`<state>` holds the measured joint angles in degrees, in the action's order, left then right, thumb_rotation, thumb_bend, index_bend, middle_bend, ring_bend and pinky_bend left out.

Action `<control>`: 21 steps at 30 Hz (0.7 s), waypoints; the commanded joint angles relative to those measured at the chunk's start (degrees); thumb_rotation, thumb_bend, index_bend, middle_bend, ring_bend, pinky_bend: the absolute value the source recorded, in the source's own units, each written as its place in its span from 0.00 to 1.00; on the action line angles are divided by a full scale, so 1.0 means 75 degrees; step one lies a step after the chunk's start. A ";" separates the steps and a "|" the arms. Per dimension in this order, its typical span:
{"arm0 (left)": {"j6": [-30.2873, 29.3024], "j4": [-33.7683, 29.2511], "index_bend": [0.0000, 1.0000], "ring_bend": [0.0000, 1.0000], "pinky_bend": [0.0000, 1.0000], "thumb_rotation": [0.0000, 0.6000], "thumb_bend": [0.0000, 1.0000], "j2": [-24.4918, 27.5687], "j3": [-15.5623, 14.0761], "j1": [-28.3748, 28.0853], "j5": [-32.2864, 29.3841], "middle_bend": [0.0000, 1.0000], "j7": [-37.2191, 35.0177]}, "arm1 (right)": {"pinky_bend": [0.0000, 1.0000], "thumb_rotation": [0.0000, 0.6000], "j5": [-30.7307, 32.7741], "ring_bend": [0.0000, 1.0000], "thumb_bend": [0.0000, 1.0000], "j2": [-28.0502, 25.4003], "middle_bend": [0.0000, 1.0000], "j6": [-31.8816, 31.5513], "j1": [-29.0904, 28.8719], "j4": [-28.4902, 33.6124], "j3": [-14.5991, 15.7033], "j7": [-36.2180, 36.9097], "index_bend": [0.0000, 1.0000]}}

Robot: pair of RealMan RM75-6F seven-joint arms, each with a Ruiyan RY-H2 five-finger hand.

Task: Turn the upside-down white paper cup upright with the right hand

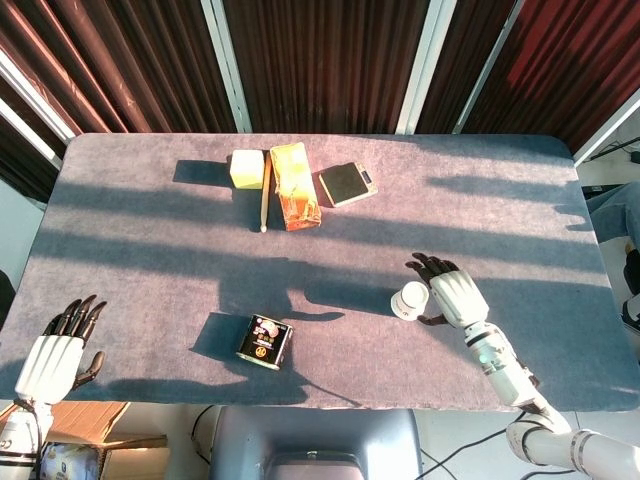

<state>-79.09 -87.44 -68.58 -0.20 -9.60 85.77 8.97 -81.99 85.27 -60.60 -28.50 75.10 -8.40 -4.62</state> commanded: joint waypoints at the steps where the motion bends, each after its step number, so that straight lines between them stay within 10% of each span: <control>1: 0.0006 -0.0007 0.08 0.00 0.19 1.00 0.41 -0.0001 -0.0001 0.0001 0.0000 0.01 0.0013 | 0.44 1.00 0.0090 0.30 0.17 0.0162 0.28 0.0033 -0.0095 -0.0155 -0.0022 -0.0189 0.37; 21: 0.0060 -0.0039 0.09 0.00 0.19 1.00 0.41 0.0015 -0.0019 -0.0003 0.0023 0.01 0.0023 | 0.70 1.00 0.0124 0.58 0.17 0.0821 0.51 -0.0282 -0.0271 -0.0924 0.0075 -0.0487 0.67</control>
<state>-78.64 -87.74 -68.47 -0.34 -9.62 85.95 9.15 -80.89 91.25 -62.31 -30.65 68.43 -7.85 -8.51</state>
